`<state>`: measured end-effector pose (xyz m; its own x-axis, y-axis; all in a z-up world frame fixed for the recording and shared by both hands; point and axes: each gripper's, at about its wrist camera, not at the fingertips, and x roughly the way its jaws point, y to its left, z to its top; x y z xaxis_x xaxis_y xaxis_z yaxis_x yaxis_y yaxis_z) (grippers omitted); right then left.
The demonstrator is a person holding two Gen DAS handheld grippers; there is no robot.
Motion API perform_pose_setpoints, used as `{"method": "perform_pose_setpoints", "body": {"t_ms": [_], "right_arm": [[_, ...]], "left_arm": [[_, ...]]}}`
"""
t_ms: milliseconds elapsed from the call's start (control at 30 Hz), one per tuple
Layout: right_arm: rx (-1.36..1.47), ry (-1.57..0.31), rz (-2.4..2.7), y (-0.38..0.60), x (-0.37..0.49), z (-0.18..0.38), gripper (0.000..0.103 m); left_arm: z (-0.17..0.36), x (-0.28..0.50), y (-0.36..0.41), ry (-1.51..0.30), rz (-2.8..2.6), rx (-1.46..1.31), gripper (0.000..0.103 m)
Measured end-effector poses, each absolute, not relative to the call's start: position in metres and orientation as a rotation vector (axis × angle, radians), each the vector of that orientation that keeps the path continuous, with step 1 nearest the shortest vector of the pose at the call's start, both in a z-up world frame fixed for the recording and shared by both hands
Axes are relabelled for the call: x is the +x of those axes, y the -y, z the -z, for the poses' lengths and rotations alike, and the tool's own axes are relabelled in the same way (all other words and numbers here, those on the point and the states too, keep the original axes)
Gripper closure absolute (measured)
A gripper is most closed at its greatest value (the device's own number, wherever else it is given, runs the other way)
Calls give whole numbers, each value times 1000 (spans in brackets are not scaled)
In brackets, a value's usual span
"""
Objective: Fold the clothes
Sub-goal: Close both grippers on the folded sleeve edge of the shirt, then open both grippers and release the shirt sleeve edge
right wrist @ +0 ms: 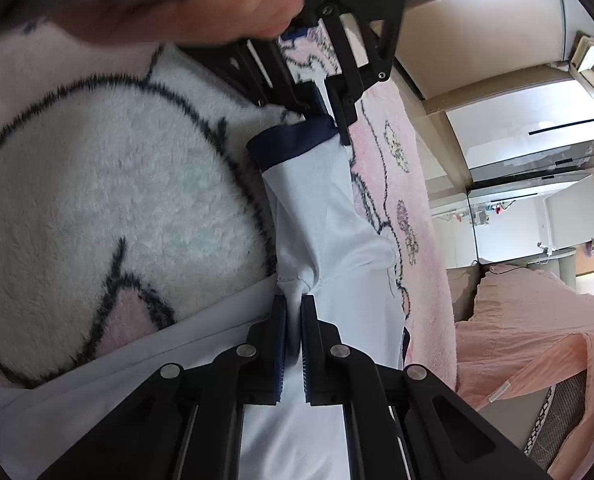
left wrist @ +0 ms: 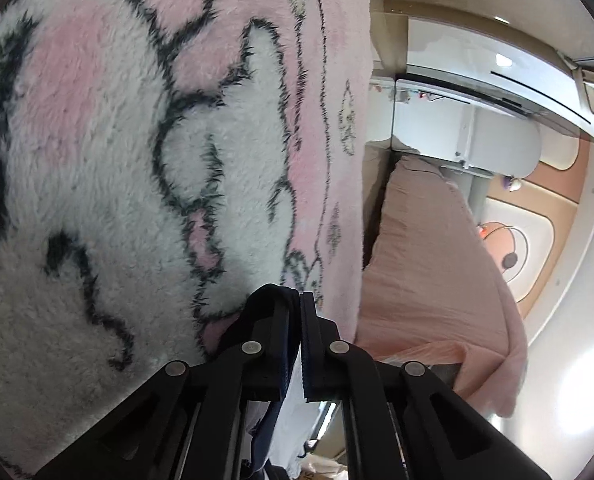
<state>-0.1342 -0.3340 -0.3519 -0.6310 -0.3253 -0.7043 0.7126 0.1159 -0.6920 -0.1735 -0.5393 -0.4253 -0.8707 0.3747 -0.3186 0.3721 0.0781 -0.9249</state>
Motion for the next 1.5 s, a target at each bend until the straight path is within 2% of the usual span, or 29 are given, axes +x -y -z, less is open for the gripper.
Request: {"method": "perform_pose_setpoints", "body": {"t_ms": [200,400,567,667,867,1067,1167,1200,1233,1267,1300,1333,1400,1500], "right_arm": [[461,-1528,1603,333,-138,338,100],[669,-1323,1573,334,-149,320,100],[816,-1223,1518,333,-154,322,99],[951,-1099,1485,331,-165,318,98],[1083,-849,1320,323,-158,305,98],[1165,-704,1275,322,-164,296,96],[1241,-631,1343,323,-189,293,87],[1265,-613,1374,323,-200,291,78],[1288,-593,1405,324,-212,290,69],[1307,-574,1435,324,-223,288,66],[1317,-556,1460,326,-231,287,65],[1327,-538,1485,328,-239,285,64],[1361,-469,1512,331,-256,283,64],[1434,-335,1515,333,-272,280,64]], "left_arm": [[408,-177,545,2262,-2061,-704,100],[413,-177,554,2288,-2050,-653,100],[417,-173,562,2291,-2012,-657,100],[408,-170,568,2253,-2058,-664,100],[388,-149,591,2261,-2193,-502,100],[390,-157,587,2241,-2156,-612,99],[392,-161,579,2208,-2129,-733,98],[392,-161,575,2194,-2138,-764,97],[392,-161,571,2188,-2146,-791,94],[392,-160,567,2182,-2153,-817,92],[392,-158,563,2185,-2149,-828,82],[394,-156,560,2196,-2133,-825,59],[397,-149,557,2243,-2099,-772,20],[398,-142,557,2297,-2057,-700,20]]}}
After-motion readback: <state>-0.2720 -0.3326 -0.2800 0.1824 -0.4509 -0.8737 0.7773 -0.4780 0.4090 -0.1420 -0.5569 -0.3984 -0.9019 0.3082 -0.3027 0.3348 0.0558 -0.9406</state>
